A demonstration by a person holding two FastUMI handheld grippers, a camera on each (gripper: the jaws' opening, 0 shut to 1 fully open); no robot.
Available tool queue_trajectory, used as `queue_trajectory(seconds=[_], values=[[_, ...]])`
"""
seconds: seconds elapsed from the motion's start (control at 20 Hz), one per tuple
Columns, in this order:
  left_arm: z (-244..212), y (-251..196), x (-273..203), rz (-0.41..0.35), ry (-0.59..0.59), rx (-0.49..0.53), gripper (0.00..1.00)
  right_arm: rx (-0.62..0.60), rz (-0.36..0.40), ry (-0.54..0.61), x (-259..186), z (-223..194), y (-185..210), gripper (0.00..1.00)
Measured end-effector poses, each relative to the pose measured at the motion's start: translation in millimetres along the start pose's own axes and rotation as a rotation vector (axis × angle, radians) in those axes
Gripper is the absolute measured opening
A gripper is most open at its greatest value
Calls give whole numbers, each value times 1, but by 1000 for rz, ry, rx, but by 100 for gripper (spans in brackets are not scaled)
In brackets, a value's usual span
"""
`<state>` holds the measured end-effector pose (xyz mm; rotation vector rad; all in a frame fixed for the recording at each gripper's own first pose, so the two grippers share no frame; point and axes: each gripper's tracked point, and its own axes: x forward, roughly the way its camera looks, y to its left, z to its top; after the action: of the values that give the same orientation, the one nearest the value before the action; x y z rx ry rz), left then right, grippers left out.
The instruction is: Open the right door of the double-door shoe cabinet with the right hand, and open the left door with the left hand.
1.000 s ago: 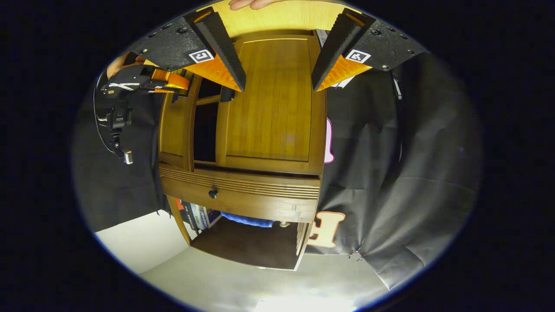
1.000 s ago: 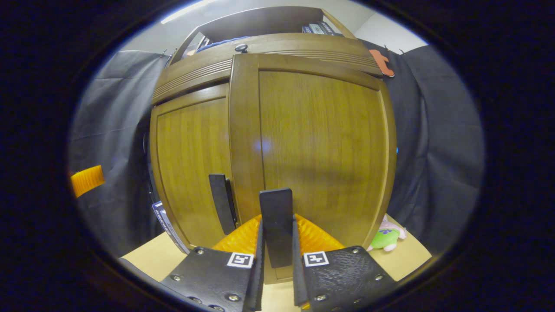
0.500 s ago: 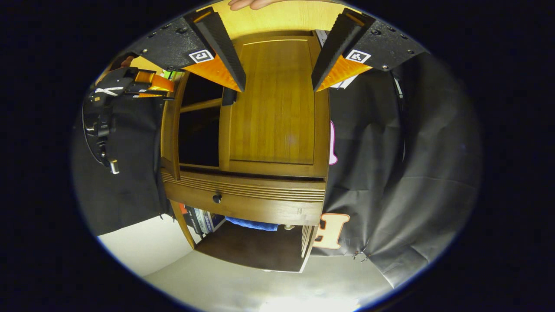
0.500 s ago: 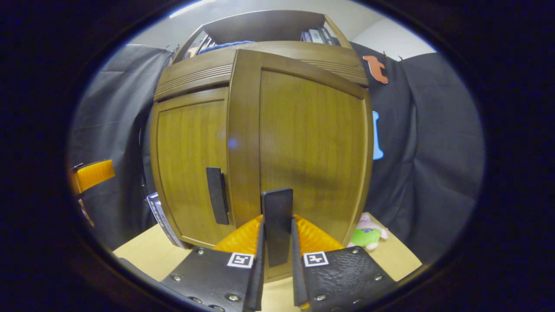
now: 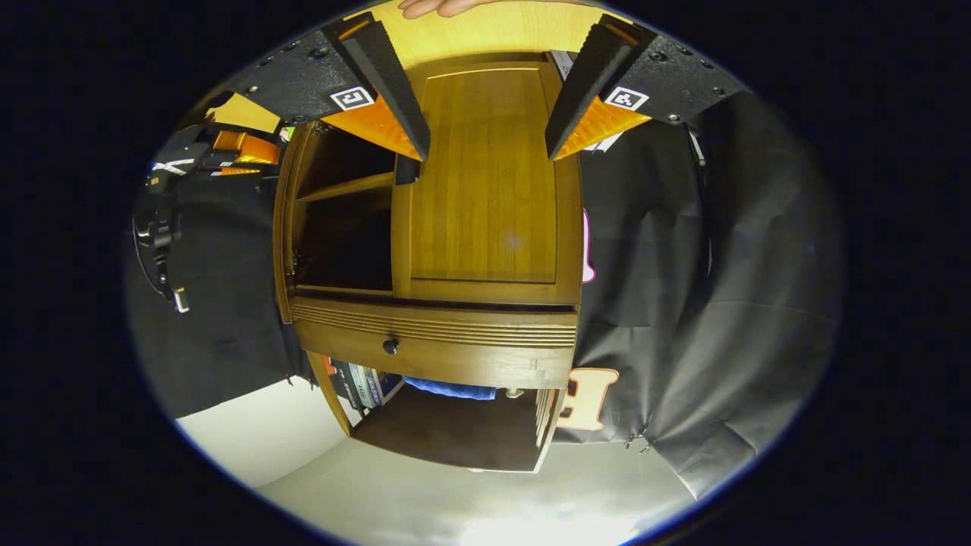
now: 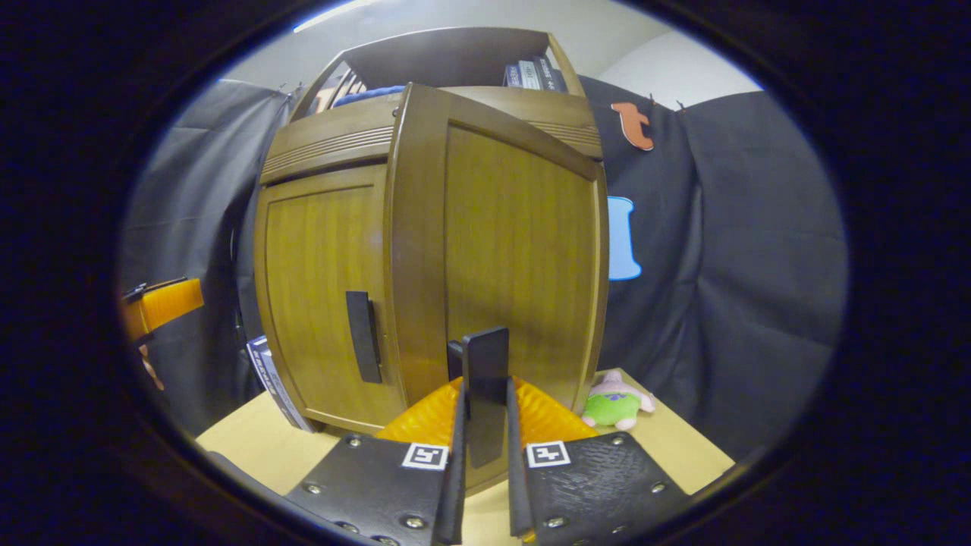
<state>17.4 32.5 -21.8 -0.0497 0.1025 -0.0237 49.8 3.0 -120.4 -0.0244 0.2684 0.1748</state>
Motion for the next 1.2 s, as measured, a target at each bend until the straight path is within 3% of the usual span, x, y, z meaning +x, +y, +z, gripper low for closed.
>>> queue_trajectory(seconds=[0.35, 0.4, 0.85, 0.95, 1.1, 1.15, 1.2], values=[[2, 0, 0, 4, -9, 2, 94, 66, 2, 3, -14, -2, -20, 23], [2, 0, -1, 2, -9, 2, 90, 62, -10, 4, -16, -3, -24, 23], [4, -3, -2, -2, -23, 11, 90, 42, -103, -20, -33, -1, -54, 23], [3, -4, -2, -1, -20, 10, 94, 69, -128, -24, -38, -2, -64, 23], [-1, -3, 0, 3, -9, 13, 90, 76, -155, -47, -46, 0, -76, 23], [0, -3, 0, 3, -9, 13, 90, 104, -223, -21, -74, 3, -86, 23], [0, -3, 0, 2, -11, 12, 90, 118, -242, -35, -50, -7, -101, 0]])
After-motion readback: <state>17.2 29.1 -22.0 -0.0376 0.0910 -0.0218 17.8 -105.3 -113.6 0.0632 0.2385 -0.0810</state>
